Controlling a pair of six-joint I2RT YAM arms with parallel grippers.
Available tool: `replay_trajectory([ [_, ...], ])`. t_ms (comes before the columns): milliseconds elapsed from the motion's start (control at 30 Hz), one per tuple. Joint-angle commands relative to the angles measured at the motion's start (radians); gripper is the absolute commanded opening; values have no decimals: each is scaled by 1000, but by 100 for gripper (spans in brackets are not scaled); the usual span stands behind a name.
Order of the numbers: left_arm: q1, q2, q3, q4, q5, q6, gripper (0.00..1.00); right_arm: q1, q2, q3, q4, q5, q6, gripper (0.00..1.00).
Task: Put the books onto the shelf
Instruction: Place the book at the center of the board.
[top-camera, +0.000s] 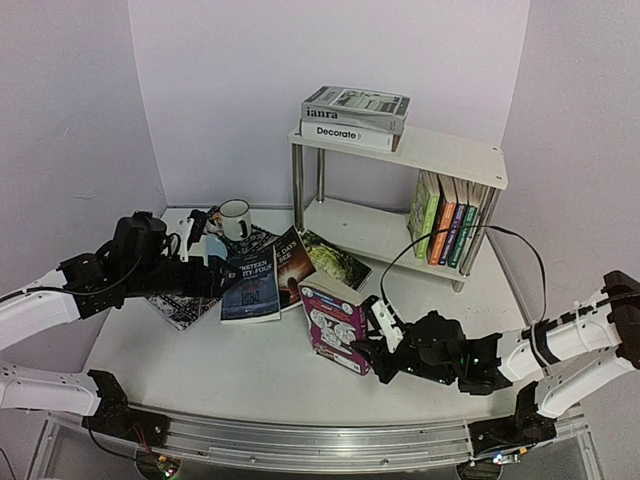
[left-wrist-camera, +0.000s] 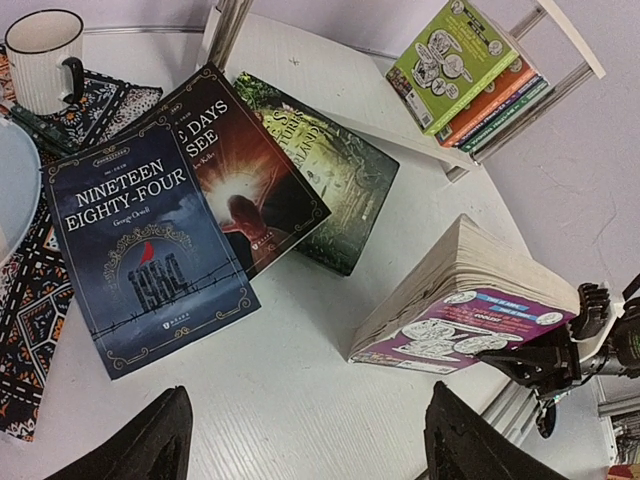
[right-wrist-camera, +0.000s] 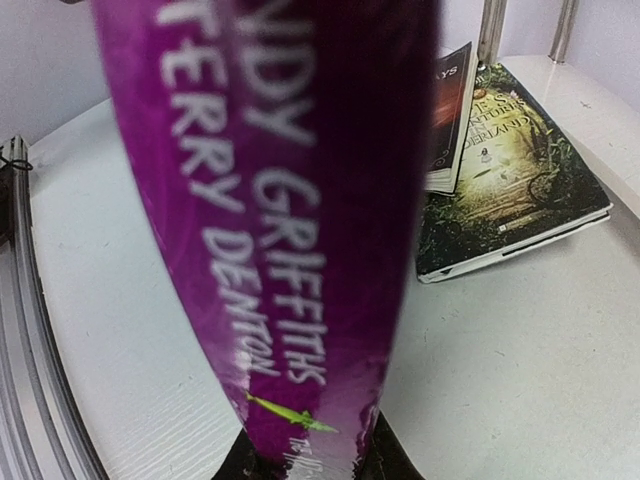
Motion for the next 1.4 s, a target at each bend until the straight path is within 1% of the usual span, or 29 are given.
replay_trajectory([
  [0,-1,-12,-8,61,22,13,81,1,14,-12,106,-2,-47,18],
  [33,0,-15,-9,63,22,13,81,1,15,-16,107,3,-44,23],
  [67,0,-16,-10,62,22,13,81,1,16,-19,108,7,-40,26],
  [167,0,-21,-14,62,22,12,81,1,20,-23,110,13,-34,28],
  [233,0,-24,-16,63,23,13,81,2,22,-28,110,11,-36,33],
  [367,0,-31,-21,62,22,12,81,1,38,-40,112,11,-49,34],
  [500,0,-33,-24,62,24,10,81,1,49,-52,130,17,-61,33],
  [533,0,-34,-25,62,26,10,81,1,49,-55,133,20,-60,36],
  [567,0,-35,-25,62,26,9,81,1,49,-57,135,24,-57,42],
  [667,0,-38,-25,62,26,8,81,1,51,-78,173,37,-49,67],
  [700,0,-38,-25,61,26,9,81,1,53,-90,198,41,-50,74],
  [767,0,-37,-25,62,26,9,81,1,64,-106,241,52,-65,84],
  [1000,0,-22,-21,62,36,10,81,2,71,-117,339,97,-195,85],
  [1067,0,-23,-20,62,36,9,81,1,71,-131,389,102,-201,85],
  [1167,-1,-26,-22,62,32,7,81,1,94,-174,523,123,-227,84],
  [1233,0,-23,-23,62,32,5,81,2,142,-225,682,124,-247,84],
  [1267,0,-21,-23,62,34,6,81,3,161,-244,734,129,-253,84],
  [1300,0,-17,-23,64,36,5,81,5,181,-251,775,135,-259,84],
  [1367,0,-9,-20,65,41,5,81,13,203,-248,787,138,-270,84],
])
